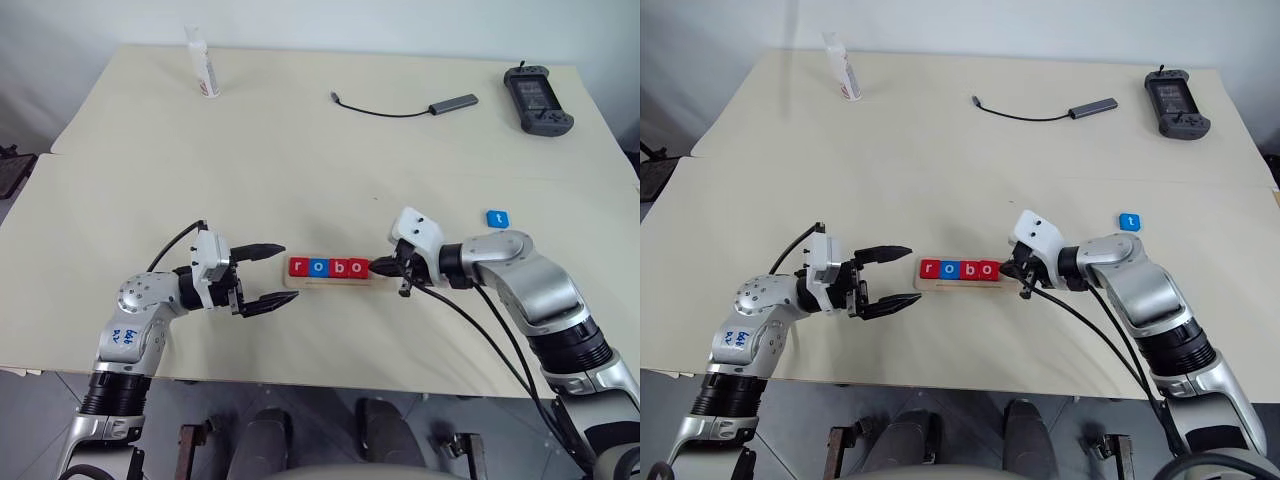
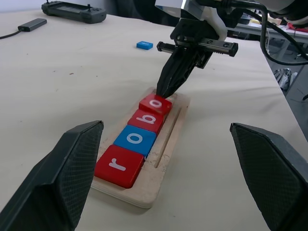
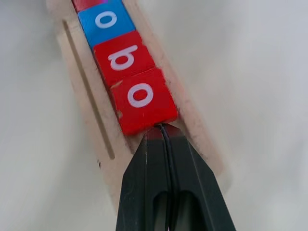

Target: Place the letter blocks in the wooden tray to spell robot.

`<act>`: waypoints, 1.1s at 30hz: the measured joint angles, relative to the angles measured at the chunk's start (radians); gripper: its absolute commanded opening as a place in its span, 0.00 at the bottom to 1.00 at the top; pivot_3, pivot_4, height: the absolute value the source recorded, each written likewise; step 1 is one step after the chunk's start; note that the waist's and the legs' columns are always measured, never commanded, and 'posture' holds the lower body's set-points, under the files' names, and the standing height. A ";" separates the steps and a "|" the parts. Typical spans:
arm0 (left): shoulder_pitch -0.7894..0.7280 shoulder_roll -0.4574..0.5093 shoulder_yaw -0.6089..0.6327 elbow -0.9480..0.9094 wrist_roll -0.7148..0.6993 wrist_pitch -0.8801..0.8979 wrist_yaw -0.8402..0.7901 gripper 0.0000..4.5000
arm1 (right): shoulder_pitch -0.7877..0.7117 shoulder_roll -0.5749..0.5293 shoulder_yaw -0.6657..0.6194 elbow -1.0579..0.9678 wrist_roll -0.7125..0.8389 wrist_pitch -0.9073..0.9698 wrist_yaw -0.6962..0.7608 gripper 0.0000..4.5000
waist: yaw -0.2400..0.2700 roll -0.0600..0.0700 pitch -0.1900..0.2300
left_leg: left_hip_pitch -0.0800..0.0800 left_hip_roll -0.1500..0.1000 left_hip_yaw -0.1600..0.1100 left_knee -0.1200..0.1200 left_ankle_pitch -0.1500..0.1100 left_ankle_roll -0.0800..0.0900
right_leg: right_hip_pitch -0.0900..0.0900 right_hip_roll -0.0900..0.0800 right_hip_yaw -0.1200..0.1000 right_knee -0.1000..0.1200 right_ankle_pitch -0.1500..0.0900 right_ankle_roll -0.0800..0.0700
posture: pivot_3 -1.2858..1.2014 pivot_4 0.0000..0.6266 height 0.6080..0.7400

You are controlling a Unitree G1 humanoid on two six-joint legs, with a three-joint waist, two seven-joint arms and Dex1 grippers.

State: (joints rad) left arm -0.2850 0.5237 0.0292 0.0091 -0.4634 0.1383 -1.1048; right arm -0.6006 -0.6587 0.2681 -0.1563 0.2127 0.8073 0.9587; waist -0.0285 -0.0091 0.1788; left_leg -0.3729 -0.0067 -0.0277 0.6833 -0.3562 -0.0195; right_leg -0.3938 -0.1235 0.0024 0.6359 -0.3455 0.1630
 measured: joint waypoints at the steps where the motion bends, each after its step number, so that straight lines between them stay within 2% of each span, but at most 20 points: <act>1: 0.000 0.000 0.000 0.000 0.000 0.000 0.000 1.00 | -0.005 0.001 0.000 0.000 -0.001 0.000 -0.002 0.00 | 0.000 0.000 0.000 | 0.000 0.000 0.000 0.000 0.000 0.000 | 0.000 0.000 0.000 0.000 0.000 0.000 | 0.52 0.24 1.00; 10: 0.001 -0.005 -0.001 0.000 0.000 0.000 0.004 1.00 | -0.009 -0.018 -0.014 -0.005 -0.004 -0.003 -0.015 0.00 | 0.001 0.000 0.000 | 0.000 0.000 0.000 0.000 0.000 0.000 | 0.000 0.000 0.000 0.000 0.000 0.000 | 0.52 0.24 1.00; 13: 0.005 -0.006 -0.003 0.003 0.001 -0.004 0.004 1.00 | 0.103 -0.035 -0.173 -0.062 0.033 -0.035 -0.048 0.13 | 0.010 0.000 0.000 | -0.001 -0.001 -0.002 -0.001 0.000 0.000 | 0.000 -0.001 -0.002 -0.001 0.000 0.000 | 0.52 0.24 1.00; 14: 0.005 -0.006 -0.003 0.005 0.001 -0.008 0.003 1.00 | 0.161 -0.037 -0.245 -0.092 0.046 -0.050 -0.067 0.19 | 0.015 0.000 0.000 | -0.001 -0.001 -0.002 -0.001 0.000 0.000 | 0.001 -0.001 -0.004 -0.002 0.000 0.000 | 0.52 0.24 1.00; 18: 0.001 0.000 0.004 0.019 0.001 -0.013 -0.002 1.00 | 0.375 -0.002 -0.478 -0.178 0.081 -0.111 -0.158 0.50 | 0.026 0.000 0.000 | -0.001 -0.002 -0.001 -0.001 0.000 0.000 | 0.001 -0.002 -0.006 -0.002 0.000 0.000 | 0.52 0.24 1.00; 24: -0.054 0.002 0.011 0.094 -0.001 -0.013 -0.012 1.00 | 0.730 0.145 -0.800 -0.313 0.144 -0.329 -0.222 0.98 | 0.028 0.000 0.000 | 0.000 -0.001 0.003 -0.001 0.000 0.000 | 0.003 -0.001 -0.008 0.000 0.000 0.000 | 0.52 0.24 1.00; 26: -0.090 0.006 0.025 0.139 -0.001 -0.011 -0.016 1.00 | 0.845 0.200 -0.886 -0.308 0.144 -0.413 -0.246 0.99 | 0.031 0.000 0.000 | 0.001 -0.002 0.007 -0.001 0.000 0.001 | 0.004 -0.002 -0.007 0.000 0.000 0.000 | 0.52 0.24 1.00; 28: -0.107 0.010 0.033 0.164 -0.001 -0.011 -0.025 1.00 | 0.899 0.237 -0.920 -0.279 0.139 -0.506 -0.264 0.99 | 0.022 0.001 0.000 | 0.003 -0.002 0.010 -0.001 0.000 0.001 | 0.004 -0.002 -0.005 0.000 0.000 0.000 | 0.52 0.24 1.00; 33: -0.119 -0.004 0.020 0.165 0.001 -0.010 -0.037 1.00 | 0.924 0.262 -0.909 -0.209 0.117 -0.630 -0.303 0.99 | -0.004 0.001 -0.001 | 0.007 0.001 0.009 -0.001 0.000 0.002 | 0.003 0.000 0.001 0.002 0.001 0.001 | 0.52 0.24 1.00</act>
State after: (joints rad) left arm -0.4043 0.5201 0.0496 0.1738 -0.4628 0.1280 -1.1414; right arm 0.3237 -0.3968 -0.6411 -0.3658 0.3292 0.1768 0.6553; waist -0.0326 -0.0083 0.1783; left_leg -0.3654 -0.0057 -0.0184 0.6826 -0.3563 -0.0179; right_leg -0.3905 -0.1235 0.0031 0.6377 -0.3450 0.1639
